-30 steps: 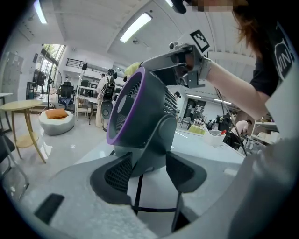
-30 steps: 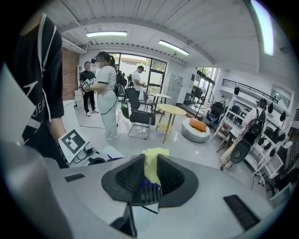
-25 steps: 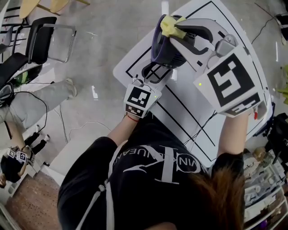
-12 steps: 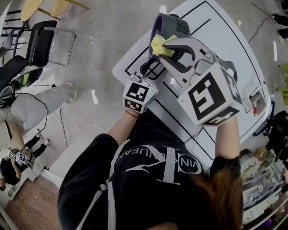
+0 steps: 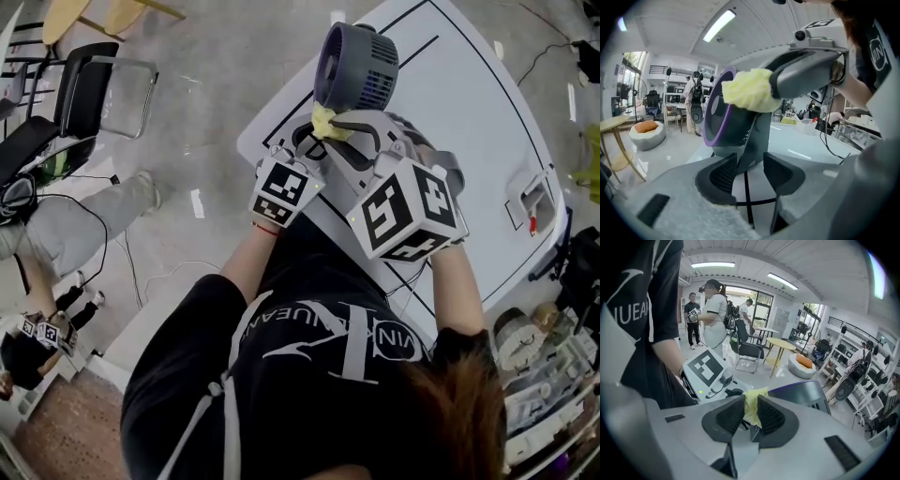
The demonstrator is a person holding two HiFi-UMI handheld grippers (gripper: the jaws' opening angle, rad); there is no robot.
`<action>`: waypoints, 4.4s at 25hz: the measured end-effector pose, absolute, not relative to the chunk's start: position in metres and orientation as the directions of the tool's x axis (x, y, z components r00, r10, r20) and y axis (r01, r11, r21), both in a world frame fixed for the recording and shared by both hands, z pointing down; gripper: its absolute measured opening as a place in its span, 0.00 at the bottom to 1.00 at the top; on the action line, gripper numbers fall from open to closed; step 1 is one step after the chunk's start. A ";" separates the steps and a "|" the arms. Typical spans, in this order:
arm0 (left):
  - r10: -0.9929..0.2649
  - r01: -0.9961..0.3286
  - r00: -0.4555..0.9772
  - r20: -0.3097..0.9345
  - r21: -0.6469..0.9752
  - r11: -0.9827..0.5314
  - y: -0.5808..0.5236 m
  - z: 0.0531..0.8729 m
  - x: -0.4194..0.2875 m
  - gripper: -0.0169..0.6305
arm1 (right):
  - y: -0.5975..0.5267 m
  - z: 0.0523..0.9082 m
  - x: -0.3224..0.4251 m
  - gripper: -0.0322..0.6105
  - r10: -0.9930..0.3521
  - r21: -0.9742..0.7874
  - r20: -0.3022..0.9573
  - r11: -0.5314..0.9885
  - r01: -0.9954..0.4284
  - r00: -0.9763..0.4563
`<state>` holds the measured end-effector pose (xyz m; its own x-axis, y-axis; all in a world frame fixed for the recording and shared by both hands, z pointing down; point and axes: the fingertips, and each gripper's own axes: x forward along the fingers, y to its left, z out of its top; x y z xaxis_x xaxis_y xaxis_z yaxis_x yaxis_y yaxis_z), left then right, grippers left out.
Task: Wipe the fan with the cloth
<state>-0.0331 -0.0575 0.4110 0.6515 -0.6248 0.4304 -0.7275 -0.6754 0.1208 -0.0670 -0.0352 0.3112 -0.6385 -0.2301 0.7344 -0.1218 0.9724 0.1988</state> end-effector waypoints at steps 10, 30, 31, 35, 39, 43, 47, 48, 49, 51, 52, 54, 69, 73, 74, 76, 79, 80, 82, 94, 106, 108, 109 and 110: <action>-0.470 -0.496 0.706 0.530 -0.103 -0.862 -0.051 0.427 -0.022 0.25 | -0.029 0.316 0.004 0.19 -0.424 -0.014 0.622 0.834 -0.551 -0.658; -0.637 -0.704 0.548 0.542 -0.111 -0.701 -0.019 0.436 0.042 0.19 | 0.027 0.352 0.090 0.19 -0.417 -0.132 0.646 0.764 -0.632 -0.639; -0.644 -0.727 0.540 0.541 -0.085 -0.681 -0.017 0.437 0.049 0.20 | 0.032 0.353 0.097 0.19 -0.416 -0.130 0.649 0.764 -0.632 -0.637; -0.683 -0.802 0.497 0.535 -0.016 -0.597 -0.013 0.437 0.068 0.24 | 0.049 0.351 0.116 0.19 -0.425 -0.119 0.644 0.766 -0.632 -0.636; -0.719 -0.855 0.465 0.517 0.050 -0.517 -0.014 0.437 0.079 0.23 | 0.059 0.349 0.138 0.19 -0.442 -0.100 0.640 0.763 -0.639 -0.629; -0.738 -0.876 0.438 0.513 0.058 -0.479 -0.014 0.437 0.087 0.24 | 0.069 0.348 0.153 0.19 -0.453 -0.097 0.634 0.758 -0.645 -0.627; -0.729 -0.863 0.460 0.508 0.061 -0.502 -0.010 0.437 0.092 0.30 | 0.077 0.346 0.155 0.19 -0.458 -0.094 0.626 0.759 -0.644 -0.631; -0.720 -0.855 0.477 0.504 0.075 -0.514 -0.009 0.437 0.093 0.32 | 0.077 0.345 0.153 0.19 -0.459 -0.092 0.621 0.762 -0.641 -0.635; -0.709 -0.844 0.497 0.501 0.090 -0.528 -0.008 0.436 0.095 0.35 | 0.077 0.345 0.152 0.19 -0.459 -0.090 0.617 0.766 -0.637 -0.639; -0.686 -0.826 0.526 0.502 0.111 -0.552 -0.003 0.433 0.099 0.41 | 0.079 0.342 0.148 0.19 -0.460 -0.085 0.611 0.771 -0.631 -0.644; -0.679 -0.822 0.531 0.508 0.111 -0.559 0.000 0.432 0.101 0.44 | 0.080 0.340 0.147 0.19 -0.462 -0.080 0.609 0.773 -0.630 -0.645; -0.671 -0.816 0.530 0.518 0.095 -0.571 0.007 0.431 0.100 0.44 | 0.080 0.336 0.142 0.19 -0.475 -0.069 0.603 0.769 -0.635 -0.641; -0.431 -0.544 0.768 0.473 0.127 -0.829 0.012 0.421 -0.011 0.04 | 0.041 0.305 -0.004 0.19 -0.634 -0.041 0.469 0.679 -0.733 -0.614; -0.424 -0.531 0.769 0.479 0.109 -0.840 -0.014 0.426 -0.060 0.04 | 0.013 0.299 -0.032 0.19 -0.759 0.049 0.392 0.581 -0.812 -0.519; -0.432 -0.529 0.772 0.466 0.095 -0.843 -0.023 0.424 -0.069 0.04 | 0.006 0.299 -0.036 0.19 -0.787 0.105 0.388 0.555 -0.825 -0.480; -0.442 -0.518 0.787 0.430 0.071 -0.853 -0.040 0.416 -0.080 0.08 | -0.006 0.303 -0.042 0.19 -0.822 0.221 0.415 0.507 -0.833 -0.390; -0.435 -0.490 0.809 0.396 0.046 -0.870 -0.062 0.409 -0.090 0.16 | -0.021 0.308 -0.054 0.19 -0.851 0.359 0.452 0.447 -0.819 -0.267; -0.436 -0.486 0.807 0.398 0.029 -0.873 -0.070 0.410 -0.093 0.17 | -0.027 0.308 -0.059 0.19 -0.857 0.405 0.454 0.442 -0.800 -0.244; -0.437 -0.473 0.801 0.409 -0.016 -0.881 -0.086 0.413 -0.097 0.19 | -0.038 0.309 -0.068 0.19 -0.863 0.506 0.458 0.448 -0.737 -0.211; -0.303 -0.264 0.839 0.451 -0.149 -0.953 -0.110 0.425 -0.050 0.15 | -0.055 0.319 -0.071 0.20 -0.899 0.758 0.436 0.395 -0.519 -0.048; -0.286 -0.299 0.851 0.441 -0.043 -0.953 -0.111 0.424 -0.055 0.12 | -0.043 0.308 -0.040 0.19 -0.939 0.884 0.298 0.204 -0.420 0.172; -0.283 -0.299 0.853 0.439 -0.035 -0.954 -0.110 0.424 -0.055 0.12 | -0.039 0.309 -0.035 0.19 -0.936 0.886 0.286 0.177 -0.427 0.204; -0.283 -0.299 0.853 0.439 -0.034 -0.954 -0.110 0.423 -0.055 0.12 | -0.036 0.310 -0.032 0.19 -0.934 0.886 0.283 0.167 -0.432 0.219; -0.284 -0.300 0.852 0.439 -0.034 -0.953 -0.109 0.423 -0.055 0.12 | -0.034 0.312 -0.029 0.19 -0.930 0.886 0.283 0.160 -0.436 0.233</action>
<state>-0.0550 -0.1091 0.4233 0.8524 -0.2837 0.4392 -0.2999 -0.9534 -0.0339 -0.0290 -0.0336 0.3116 0.2330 -0.9303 0.2833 -0.4358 0.1605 0.8856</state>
